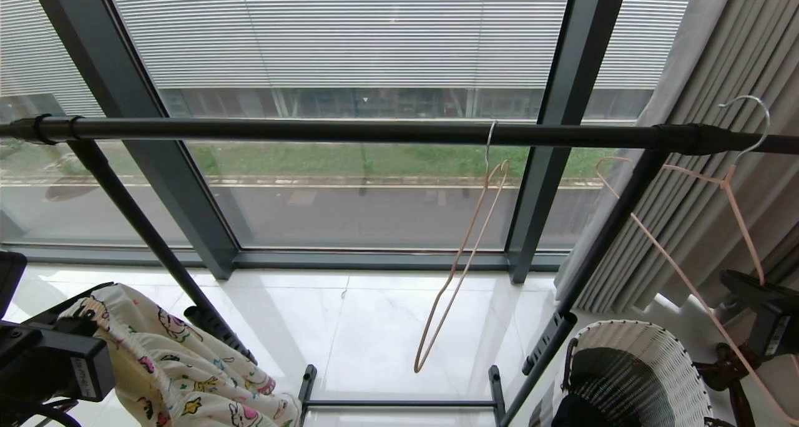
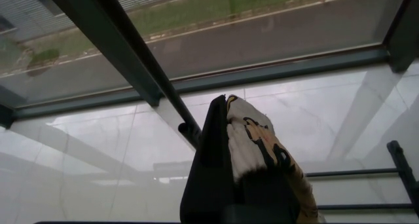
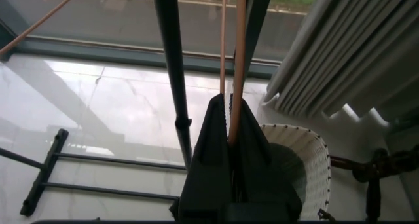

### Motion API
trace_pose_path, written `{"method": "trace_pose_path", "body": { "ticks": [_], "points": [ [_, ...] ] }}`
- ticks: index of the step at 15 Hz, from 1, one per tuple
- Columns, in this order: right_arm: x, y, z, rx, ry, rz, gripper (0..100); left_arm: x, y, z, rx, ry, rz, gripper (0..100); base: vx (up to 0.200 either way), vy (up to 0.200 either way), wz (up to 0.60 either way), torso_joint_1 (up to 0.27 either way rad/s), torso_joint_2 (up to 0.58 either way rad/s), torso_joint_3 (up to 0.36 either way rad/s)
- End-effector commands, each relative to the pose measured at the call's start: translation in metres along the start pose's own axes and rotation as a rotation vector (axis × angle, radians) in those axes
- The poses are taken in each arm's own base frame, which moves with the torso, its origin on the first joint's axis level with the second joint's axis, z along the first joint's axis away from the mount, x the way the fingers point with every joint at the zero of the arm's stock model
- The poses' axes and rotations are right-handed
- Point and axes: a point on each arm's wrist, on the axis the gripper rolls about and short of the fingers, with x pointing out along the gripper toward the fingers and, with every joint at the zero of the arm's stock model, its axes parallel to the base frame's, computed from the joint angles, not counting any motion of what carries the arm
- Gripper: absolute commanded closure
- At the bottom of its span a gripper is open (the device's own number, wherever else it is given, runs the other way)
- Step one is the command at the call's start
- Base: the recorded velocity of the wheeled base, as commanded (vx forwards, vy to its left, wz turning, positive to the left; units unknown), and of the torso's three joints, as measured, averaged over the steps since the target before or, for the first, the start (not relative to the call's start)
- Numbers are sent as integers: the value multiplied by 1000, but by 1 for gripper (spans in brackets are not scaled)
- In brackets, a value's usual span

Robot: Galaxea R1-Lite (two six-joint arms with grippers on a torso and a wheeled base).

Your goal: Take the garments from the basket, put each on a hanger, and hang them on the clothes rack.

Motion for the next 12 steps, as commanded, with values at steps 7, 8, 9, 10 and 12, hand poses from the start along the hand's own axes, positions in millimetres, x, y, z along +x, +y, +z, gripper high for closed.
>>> {"method": "trace_pose_path", "body": {
  "ticks": [7, 8, 9, 10, 12],
  "points": [
    [-46, -4, -22, -75, -71, 5, 100, -2, 1, 2, 81, -12, 5, 100, -114, 0, 0, 3, 3, 1],
    [-50, -5, -23, -91, -68, 9, 100, -1, 1, 2, 81, -11, 4, 100, -200, 0, 0, -7, -7, 7],
    [-53, -5, -25, -97, -63, 9, 100, -1, 1, 2, 81, -11, 4, 100, -200, 0, 0, -12, -2, 7],
    [-56, -5, -25, -103, -65, 12, 100, -1, 1, 1, 82, -9, 4, 100, -200, 0, 0, 2, 7, 2],
    [-62, -4, -28, -119, -57, 43, 100, -2, 1, 1, 80, -11, 4, 100, -200, 0, 0, 2, 0, 2]
  ]
}}
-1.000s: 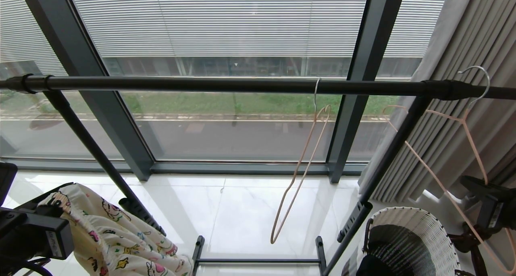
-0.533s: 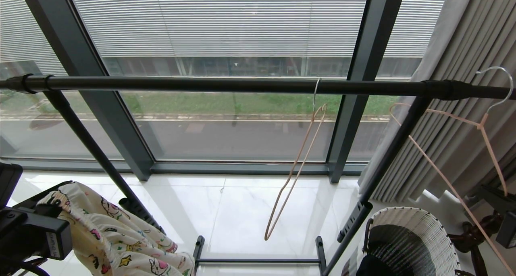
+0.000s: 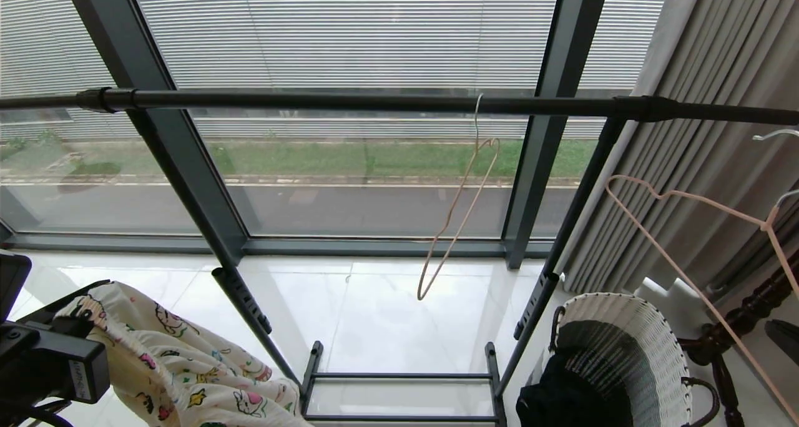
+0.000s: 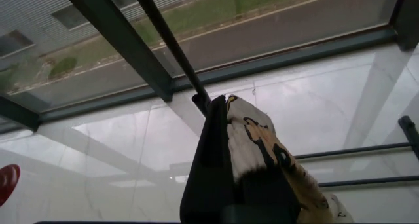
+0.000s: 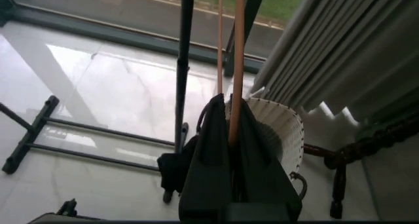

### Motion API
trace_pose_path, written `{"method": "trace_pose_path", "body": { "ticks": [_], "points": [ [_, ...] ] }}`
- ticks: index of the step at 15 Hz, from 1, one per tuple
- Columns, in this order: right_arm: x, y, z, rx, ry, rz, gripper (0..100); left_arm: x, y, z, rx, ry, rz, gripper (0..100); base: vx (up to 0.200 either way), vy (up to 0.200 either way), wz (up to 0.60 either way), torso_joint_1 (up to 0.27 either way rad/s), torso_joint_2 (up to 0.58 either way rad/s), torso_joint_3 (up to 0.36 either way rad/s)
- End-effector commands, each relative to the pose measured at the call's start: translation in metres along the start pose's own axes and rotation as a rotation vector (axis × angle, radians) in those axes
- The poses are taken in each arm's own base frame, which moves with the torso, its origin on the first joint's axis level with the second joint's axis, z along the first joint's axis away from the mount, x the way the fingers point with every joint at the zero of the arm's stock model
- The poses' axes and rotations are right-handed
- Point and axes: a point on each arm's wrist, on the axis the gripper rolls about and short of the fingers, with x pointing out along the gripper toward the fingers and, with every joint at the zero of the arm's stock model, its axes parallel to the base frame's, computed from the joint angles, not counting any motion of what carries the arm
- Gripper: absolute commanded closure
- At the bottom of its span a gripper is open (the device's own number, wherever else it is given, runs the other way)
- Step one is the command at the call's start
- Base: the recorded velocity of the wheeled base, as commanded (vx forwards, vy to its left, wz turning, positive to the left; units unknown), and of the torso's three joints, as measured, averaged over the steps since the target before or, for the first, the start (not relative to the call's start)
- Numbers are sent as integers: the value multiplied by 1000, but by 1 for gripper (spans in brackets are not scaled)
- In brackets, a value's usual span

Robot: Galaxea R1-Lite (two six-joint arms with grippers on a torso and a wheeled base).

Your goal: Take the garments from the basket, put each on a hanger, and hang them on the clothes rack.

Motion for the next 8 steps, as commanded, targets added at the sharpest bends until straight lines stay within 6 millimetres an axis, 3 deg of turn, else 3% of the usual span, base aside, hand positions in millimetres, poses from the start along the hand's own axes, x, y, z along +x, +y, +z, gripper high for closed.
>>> {"method": "trace_pose_path", "body": {
  "ticks": [1, 6, 8],
  "points": [
    [-8, 2, 3, -3, -46, 64, 100, 0, 0, 0, -1, 0, 1, 100, -200, 0, 0, -7, 2, 2],
    [8, 15, 32, -22, -40, 367, 100, 0, 0, 0, -9, -2, 0, 100, -200, 0, 0, 4, 3, 2],
    [18, 27, 44, -34, -33, 470, 100, 0, 1, 3, -16, -13, -1, 100, 0, 0, 0, 0, 0, 0]
  ]
}}
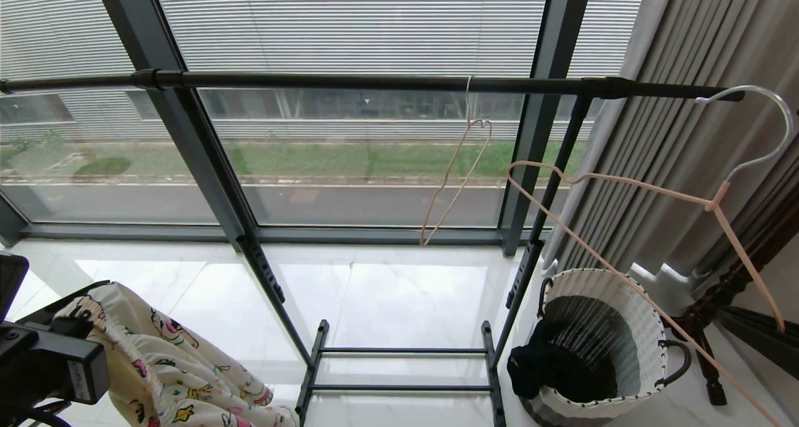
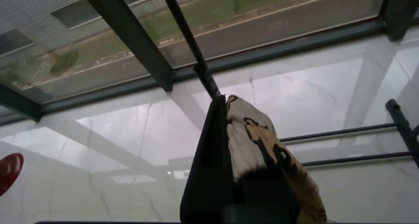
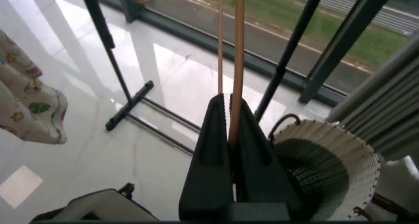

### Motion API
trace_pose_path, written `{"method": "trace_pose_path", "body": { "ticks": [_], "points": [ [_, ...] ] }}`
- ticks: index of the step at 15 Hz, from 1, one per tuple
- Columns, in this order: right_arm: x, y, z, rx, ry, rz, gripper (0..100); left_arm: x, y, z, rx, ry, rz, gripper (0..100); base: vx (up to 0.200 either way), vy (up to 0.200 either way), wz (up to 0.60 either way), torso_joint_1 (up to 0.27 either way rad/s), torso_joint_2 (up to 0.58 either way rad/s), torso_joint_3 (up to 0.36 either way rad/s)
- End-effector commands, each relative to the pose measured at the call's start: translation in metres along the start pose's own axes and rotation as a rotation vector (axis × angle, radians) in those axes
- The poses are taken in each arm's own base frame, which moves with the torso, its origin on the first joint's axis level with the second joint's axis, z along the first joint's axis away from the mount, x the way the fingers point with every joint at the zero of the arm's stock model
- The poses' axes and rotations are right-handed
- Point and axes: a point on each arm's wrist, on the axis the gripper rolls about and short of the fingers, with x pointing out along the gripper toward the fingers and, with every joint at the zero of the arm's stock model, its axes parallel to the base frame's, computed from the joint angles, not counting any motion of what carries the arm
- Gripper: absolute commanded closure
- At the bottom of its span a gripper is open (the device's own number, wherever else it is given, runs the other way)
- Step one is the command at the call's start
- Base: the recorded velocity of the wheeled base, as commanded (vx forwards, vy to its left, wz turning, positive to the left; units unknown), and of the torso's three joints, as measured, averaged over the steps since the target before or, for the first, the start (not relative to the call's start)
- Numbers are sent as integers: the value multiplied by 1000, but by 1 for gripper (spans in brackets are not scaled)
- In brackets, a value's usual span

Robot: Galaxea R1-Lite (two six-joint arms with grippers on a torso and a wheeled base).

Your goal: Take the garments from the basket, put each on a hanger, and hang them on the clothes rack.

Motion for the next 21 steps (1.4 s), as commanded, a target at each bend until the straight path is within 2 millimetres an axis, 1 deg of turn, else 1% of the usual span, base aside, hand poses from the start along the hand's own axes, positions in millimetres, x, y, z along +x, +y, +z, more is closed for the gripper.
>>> {"method": "trace_pose_path", "body": {
  "ticks": [1, 3, 5, 7, 9, 11, 16, 18, 21],
  "points": [
    [20, 8, 11, -11, 25, 122, 100, 1, 1, 6, -22, -21, 0, 100, 0, 0, 0, 0, 0, 0],
    [29, 22, 7, -71, 60, 239, 100, 9, 2, 23, -79, -49, -7, 100, 0, 0, 0, 0, 0, 0],
    [40, 44, 2, -142, 98, 398, 100, 31, 1, 52, -201, -66, -3, 100, 0, 0, 0, 0, 0, 0],
    [47, 58, 2, -165, 108, 486, 100, 56, -2, 74, -307, -71, 4, 100, 0, 0, 0, 0, 0, 0],
    [56, 68, 6, -200, 97, 533, 100, 72, -6, 88, -354, -76, 6, 100, 0, 0, 0, 0, 0, 0],
    [65, 77, 10, -218, 84, 566, 100, 81, -13, 94, -358, -73, -14, 100, 0, 0, 0, 0, 0, 0],
    [90, 89, 17, -222, 35, 554, 100, 81, -36, 97, -336, -67, -112, 100, 0, 0, 0, 0, 0, 0],
    [95, 90, 22, -217, 19, 538, 100, 80, -38, 97, -336, -68, -120, 100, 0, 0, 0, 0, 0, 0],
    [97, 91, 26, -219, 6, 519, 100, 80, -38, 97, -336, -68, -120, 100, 0, 0, 0, 0, 0, 0]
  ]
}}
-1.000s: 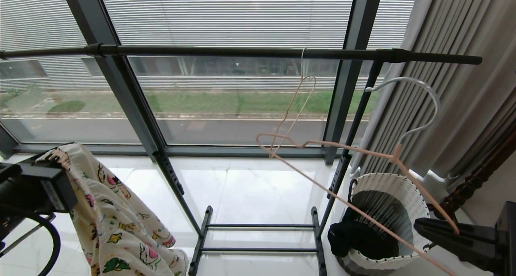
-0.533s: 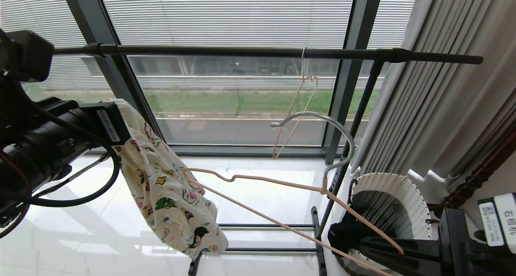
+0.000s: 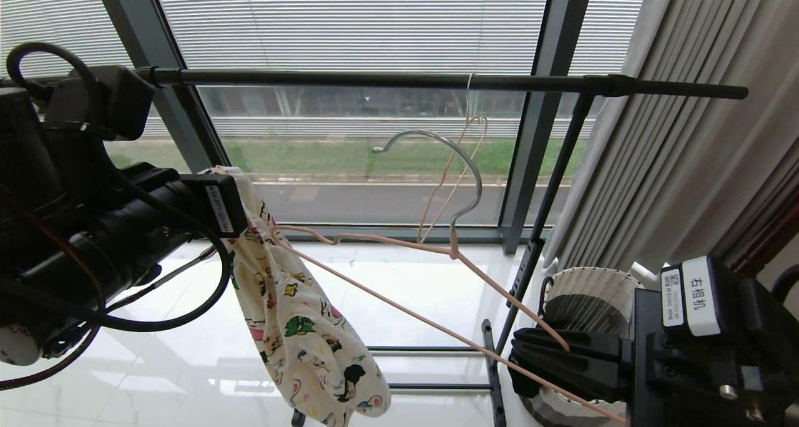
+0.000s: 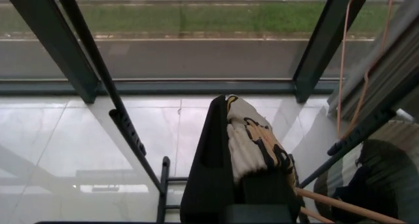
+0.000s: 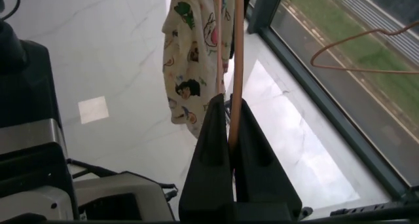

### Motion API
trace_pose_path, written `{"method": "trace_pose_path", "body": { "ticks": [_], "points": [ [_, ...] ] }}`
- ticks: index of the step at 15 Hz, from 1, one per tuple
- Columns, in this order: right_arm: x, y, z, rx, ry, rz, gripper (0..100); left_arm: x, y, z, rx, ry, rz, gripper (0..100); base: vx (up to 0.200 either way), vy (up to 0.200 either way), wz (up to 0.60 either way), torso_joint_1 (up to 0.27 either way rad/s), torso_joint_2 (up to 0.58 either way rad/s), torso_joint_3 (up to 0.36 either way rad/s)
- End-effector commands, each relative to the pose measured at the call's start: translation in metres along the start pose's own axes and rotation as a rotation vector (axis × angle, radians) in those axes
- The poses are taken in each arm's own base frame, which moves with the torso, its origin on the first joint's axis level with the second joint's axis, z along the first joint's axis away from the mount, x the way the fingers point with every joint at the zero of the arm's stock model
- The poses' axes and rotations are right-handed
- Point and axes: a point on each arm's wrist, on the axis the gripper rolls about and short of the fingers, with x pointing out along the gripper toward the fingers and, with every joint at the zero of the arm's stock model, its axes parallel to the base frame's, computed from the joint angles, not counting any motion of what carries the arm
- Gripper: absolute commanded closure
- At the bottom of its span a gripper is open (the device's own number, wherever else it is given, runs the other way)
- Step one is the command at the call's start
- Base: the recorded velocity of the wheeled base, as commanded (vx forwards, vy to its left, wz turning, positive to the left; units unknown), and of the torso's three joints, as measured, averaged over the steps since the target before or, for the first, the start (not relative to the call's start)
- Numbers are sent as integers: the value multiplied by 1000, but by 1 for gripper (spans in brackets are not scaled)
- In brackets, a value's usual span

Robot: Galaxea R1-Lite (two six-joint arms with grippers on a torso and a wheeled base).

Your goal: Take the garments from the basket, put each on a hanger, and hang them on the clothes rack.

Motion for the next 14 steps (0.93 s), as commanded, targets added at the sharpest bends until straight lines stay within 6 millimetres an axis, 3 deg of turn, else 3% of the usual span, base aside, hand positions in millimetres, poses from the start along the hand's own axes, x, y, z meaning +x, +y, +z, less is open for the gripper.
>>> {"method": "trace_pose_path", "body": {
  "ticks": [1, 6, 14],
  "points": [
    [2, 1, 2, -4, -4, 7, 100, 2, -1, -1, 2, 4, 0, 100, 0, 0, 0, 0, 0, 0],
    [-5, 6, 14, -15, -52, -14, 100, 26, 16, -5, -17, -23, 115, 100, 0, 0, 0, 0, 0, 0],
    [12, 18, 0, -11, 17, 32, 100, 25, -5, -7, -8, -26, 71, 100, 0, 0, 0, 0, 0, 0]
  ]
}}
